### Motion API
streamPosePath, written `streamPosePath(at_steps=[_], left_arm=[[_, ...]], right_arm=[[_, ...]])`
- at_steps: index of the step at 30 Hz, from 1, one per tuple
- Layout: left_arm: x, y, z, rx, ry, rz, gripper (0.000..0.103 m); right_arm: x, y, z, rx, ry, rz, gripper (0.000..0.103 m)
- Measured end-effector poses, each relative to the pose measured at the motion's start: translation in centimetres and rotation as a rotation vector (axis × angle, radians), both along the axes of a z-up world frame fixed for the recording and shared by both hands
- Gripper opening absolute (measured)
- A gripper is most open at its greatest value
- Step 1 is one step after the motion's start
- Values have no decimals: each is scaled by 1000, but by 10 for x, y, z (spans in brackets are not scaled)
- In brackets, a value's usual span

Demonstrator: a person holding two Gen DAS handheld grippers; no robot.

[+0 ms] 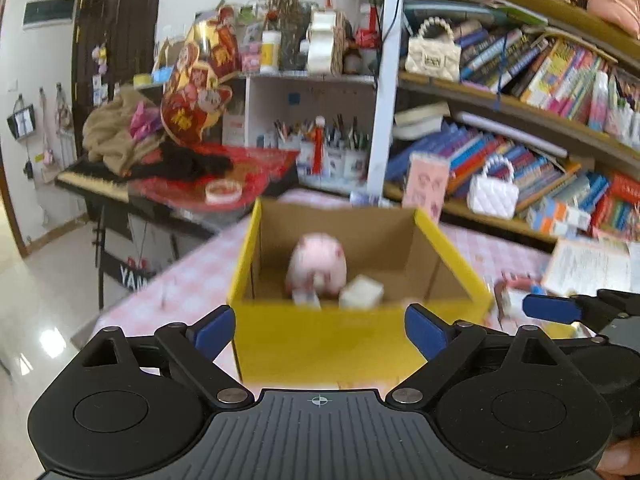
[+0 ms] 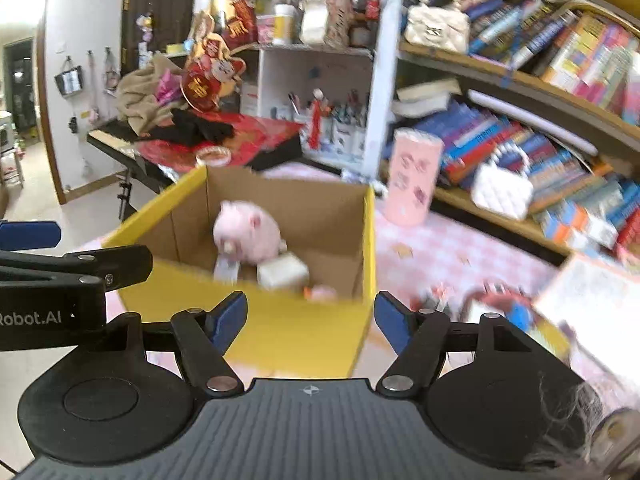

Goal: Organize objects
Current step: 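Withdraw both tools from the box toward the tape and toy car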

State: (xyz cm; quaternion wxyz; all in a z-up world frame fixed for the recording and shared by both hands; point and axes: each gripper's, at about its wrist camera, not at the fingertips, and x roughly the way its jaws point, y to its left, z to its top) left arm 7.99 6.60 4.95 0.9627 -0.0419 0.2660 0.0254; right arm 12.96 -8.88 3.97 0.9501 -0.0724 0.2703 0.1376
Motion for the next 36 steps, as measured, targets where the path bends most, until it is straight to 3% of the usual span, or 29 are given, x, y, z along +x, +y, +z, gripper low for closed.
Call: streamPosePath(at_steps=[10,14,18,36], left_arm=[[-57,-11,-27,-1,80,-12,94],[-70,-17,-33,34,93,-32,94],[-81,-24,-39,12,112,-56,94],[-68,-97,-47,6,141,-321,94]], right_arm=[[-79,-21,-36,13,94,-136,69],[-99,-26,-42,-2,105,-161,69],[-113,-36,-44,6,106,-212,70],[-153,-110,-45,22,116,-523,71]])
